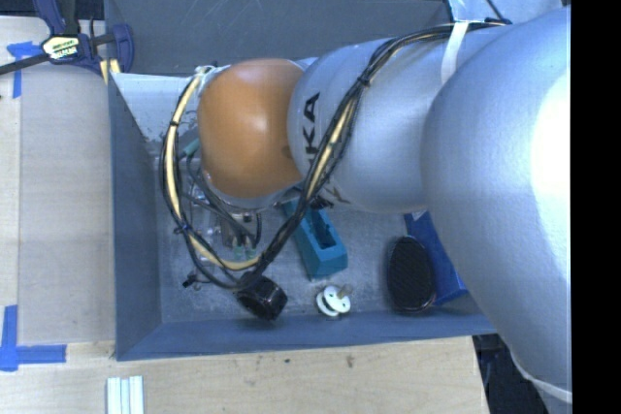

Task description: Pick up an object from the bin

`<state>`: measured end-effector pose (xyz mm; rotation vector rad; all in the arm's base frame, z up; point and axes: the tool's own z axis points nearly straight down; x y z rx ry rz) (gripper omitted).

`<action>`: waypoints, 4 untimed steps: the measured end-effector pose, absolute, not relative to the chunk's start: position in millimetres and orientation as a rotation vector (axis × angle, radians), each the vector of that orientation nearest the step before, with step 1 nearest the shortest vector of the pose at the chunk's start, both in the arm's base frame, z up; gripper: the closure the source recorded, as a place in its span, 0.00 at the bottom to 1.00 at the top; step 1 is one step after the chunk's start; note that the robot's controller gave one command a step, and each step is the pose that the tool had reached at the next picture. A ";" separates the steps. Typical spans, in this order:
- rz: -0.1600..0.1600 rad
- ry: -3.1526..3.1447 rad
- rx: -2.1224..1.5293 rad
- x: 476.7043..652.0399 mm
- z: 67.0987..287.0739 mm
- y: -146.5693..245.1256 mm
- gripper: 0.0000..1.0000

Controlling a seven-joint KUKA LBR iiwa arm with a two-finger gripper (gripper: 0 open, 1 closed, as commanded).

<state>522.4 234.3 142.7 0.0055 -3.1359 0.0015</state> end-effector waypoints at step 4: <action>0.003 -3.112 0.413 488.9 98.4 119.3 0.00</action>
Offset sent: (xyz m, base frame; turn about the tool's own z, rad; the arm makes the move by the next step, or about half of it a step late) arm -0.0397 -0.0882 -0.0727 -0.3035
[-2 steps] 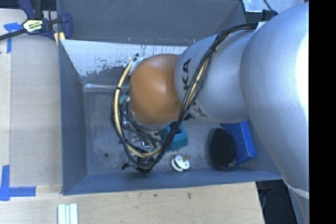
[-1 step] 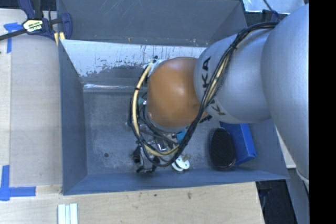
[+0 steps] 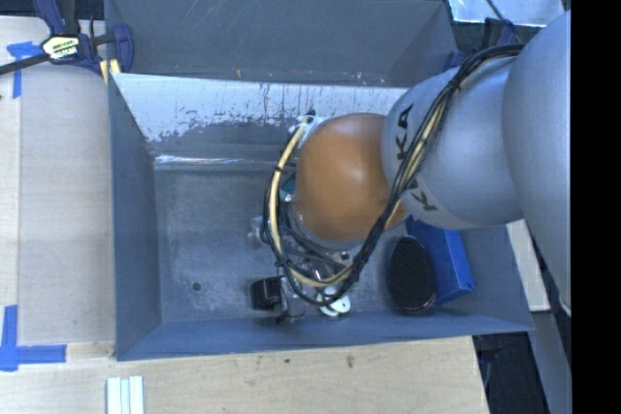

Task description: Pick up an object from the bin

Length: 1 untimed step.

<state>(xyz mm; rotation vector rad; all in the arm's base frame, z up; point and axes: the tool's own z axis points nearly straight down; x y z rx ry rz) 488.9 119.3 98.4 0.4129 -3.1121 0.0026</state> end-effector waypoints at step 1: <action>-0.001 -2.988 0.978 490.6 89.1 126.1 0.00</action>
Offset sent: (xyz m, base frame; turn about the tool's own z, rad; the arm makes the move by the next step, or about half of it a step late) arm -0.0005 -0.0134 -0.0284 -0.1481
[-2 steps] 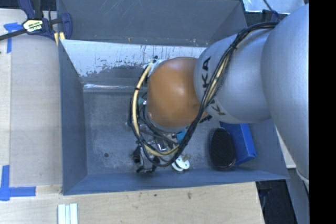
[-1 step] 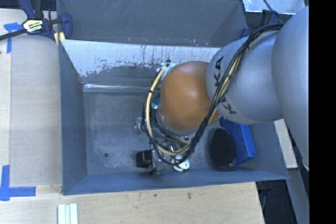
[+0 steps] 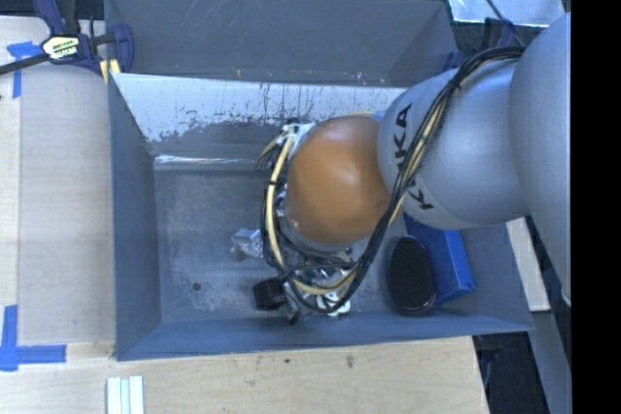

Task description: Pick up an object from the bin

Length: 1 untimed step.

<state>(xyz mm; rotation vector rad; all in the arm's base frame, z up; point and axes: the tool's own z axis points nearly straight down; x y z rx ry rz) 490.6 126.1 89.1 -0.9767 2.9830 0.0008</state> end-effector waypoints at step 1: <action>-0.001 3.077 -0.641 491.4 78.9 107.1 1.00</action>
Offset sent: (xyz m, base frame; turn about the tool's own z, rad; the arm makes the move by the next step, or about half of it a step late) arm 0.0000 0.0000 0.0000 0.0000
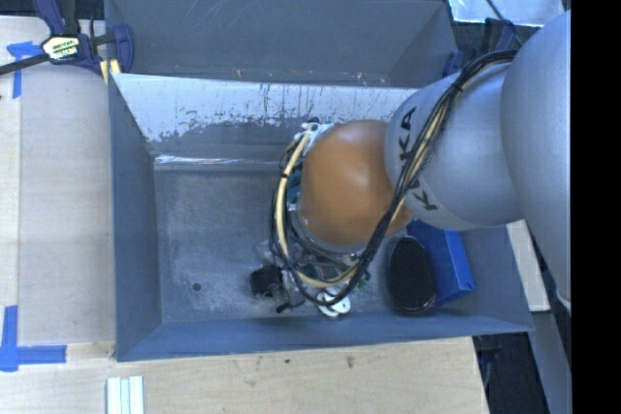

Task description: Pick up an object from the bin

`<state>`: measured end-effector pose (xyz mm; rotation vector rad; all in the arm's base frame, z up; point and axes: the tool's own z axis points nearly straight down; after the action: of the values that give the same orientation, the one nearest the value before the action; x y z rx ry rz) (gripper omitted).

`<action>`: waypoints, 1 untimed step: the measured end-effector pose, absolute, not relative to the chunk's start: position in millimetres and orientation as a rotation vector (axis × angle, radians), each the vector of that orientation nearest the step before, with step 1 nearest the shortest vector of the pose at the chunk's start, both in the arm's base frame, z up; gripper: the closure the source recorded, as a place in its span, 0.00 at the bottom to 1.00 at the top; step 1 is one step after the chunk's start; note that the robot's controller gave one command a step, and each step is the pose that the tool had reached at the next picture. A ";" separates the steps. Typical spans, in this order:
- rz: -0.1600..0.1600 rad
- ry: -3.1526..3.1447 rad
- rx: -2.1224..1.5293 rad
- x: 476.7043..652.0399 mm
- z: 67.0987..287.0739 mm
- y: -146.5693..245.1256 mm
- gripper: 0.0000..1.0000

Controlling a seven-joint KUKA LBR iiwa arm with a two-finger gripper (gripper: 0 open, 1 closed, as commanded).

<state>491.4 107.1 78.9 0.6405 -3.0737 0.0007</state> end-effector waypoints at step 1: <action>0.001 -3.073 0.643 491.4 78.8 107.3 1.00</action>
Offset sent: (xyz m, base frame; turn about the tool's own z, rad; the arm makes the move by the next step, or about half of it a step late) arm 0.0001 -0.0001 0.0440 0.0000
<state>491.4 107.3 78.8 0.6435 -3.0732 0.0012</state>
